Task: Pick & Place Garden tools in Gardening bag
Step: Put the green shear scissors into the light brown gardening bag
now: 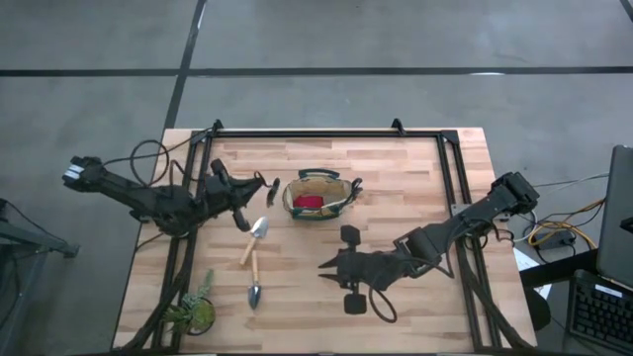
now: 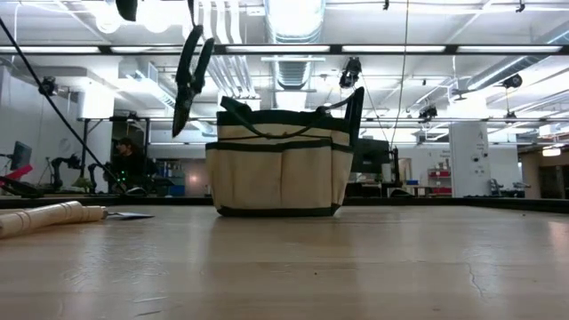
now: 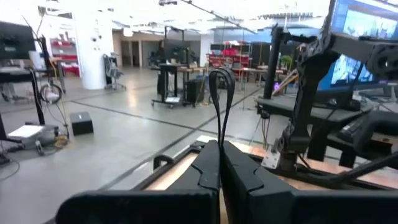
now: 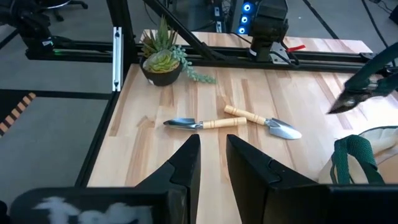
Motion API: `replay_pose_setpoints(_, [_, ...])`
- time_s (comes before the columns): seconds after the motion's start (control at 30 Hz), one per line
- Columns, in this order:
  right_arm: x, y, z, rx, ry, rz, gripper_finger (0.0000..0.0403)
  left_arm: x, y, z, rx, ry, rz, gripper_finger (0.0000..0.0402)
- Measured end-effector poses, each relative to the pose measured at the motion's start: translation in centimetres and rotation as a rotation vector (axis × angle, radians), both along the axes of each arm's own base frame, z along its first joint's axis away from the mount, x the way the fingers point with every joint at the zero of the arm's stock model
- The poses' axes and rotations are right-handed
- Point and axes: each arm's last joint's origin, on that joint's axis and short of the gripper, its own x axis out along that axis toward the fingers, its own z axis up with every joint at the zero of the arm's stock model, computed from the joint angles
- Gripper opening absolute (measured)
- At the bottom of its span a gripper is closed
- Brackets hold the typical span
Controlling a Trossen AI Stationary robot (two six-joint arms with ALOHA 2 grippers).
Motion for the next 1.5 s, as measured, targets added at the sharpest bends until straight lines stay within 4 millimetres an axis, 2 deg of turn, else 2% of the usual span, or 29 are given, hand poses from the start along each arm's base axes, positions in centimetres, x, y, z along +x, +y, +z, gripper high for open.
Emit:
replay_pose_setpoints(0.3, [0.0, 0.0, -0.1, -0.001, 0.002, -0.001, 0.0084, 0.4, 0.8, 0.2, 0.008, -0.028, 0.058, 0.0003])
replay_pose_setpoints(0.7, [0.0, 0.0, -0.2, 0.003, 0.004, -0.003, 0.0068, 2.7, 2.1, -0.6, 0.025, -0.027, 0.133, 0.0003])
replay_pose_setpoints(1.07, [0.0, 0.0, -0.2, 0.005, 0.004, -0.004, 0.0083, 5.5, 3.0, -1.9, 0.005, -0.037, 0.101, 0.0004])
replay_pose_setpoints(1.5, [0.0, 0.0, -0.4, 0.004, 0.006, -0.004, 0.0069, 5.9, 2.9, -1.1, 0.064, -0.078, 0.117, 0.0003])
